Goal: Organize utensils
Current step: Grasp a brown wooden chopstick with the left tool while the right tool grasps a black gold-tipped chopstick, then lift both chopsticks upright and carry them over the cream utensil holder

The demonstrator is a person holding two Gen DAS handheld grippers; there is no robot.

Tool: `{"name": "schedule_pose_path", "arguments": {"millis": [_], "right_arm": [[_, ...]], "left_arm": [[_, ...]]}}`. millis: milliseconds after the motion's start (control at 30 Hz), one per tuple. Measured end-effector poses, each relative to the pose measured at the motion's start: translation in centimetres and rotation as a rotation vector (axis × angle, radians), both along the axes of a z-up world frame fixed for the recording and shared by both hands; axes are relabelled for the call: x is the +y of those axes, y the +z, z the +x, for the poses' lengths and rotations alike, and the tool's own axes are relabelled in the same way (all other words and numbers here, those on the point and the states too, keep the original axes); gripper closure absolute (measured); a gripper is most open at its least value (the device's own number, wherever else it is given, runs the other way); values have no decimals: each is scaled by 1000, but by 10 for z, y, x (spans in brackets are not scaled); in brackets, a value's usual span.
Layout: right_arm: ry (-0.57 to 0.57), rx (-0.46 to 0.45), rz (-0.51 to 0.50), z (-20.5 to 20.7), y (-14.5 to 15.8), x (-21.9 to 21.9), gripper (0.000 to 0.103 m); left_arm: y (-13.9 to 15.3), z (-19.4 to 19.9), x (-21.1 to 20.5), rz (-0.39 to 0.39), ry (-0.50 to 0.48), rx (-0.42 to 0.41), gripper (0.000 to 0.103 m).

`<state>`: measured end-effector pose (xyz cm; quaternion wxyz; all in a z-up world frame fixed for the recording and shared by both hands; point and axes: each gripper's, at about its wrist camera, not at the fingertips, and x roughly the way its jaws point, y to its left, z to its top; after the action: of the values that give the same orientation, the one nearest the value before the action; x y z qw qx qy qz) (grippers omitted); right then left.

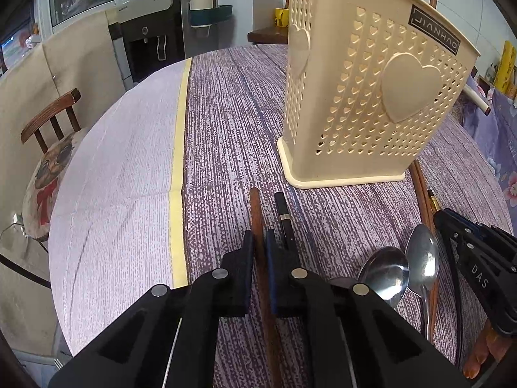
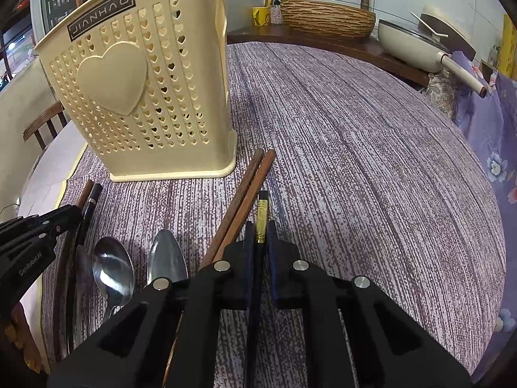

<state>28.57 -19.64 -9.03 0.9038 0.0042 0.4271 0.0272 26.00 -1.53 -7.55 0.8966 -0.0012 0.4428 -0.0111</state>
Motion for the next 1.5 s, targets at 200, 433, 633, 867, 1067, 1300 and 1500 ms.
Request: {"name": "schedule_pose_path", "arguments": {"millis": [200,433,633,867,1067,1300,1500], "right_arm": [[0,1,32,-1,1,-4,94],[15,-18,107,-1,11,-14,95],[45,-79,187,-13,34,-23,95],[84,-197,243,-39,71,-33,95],[124,-293,264,-63,105,-41,95],[157,-390,258,-93,143,-46,95],[177,-422,255,-102,159,-48,95]], "left_arm": [[0,-2,-1,-11,2,1,95],[4,1,4,-48,6,-2,95],[22,-7,5,-79,-13,-59,95],[55,-26,11,-112,-36,-156,95],[89,-46,17,-141,-60,-247,95],[123,-70,23,-156,-86,-343,95],[134,-79,27,-167,-97,-373,95]]}}
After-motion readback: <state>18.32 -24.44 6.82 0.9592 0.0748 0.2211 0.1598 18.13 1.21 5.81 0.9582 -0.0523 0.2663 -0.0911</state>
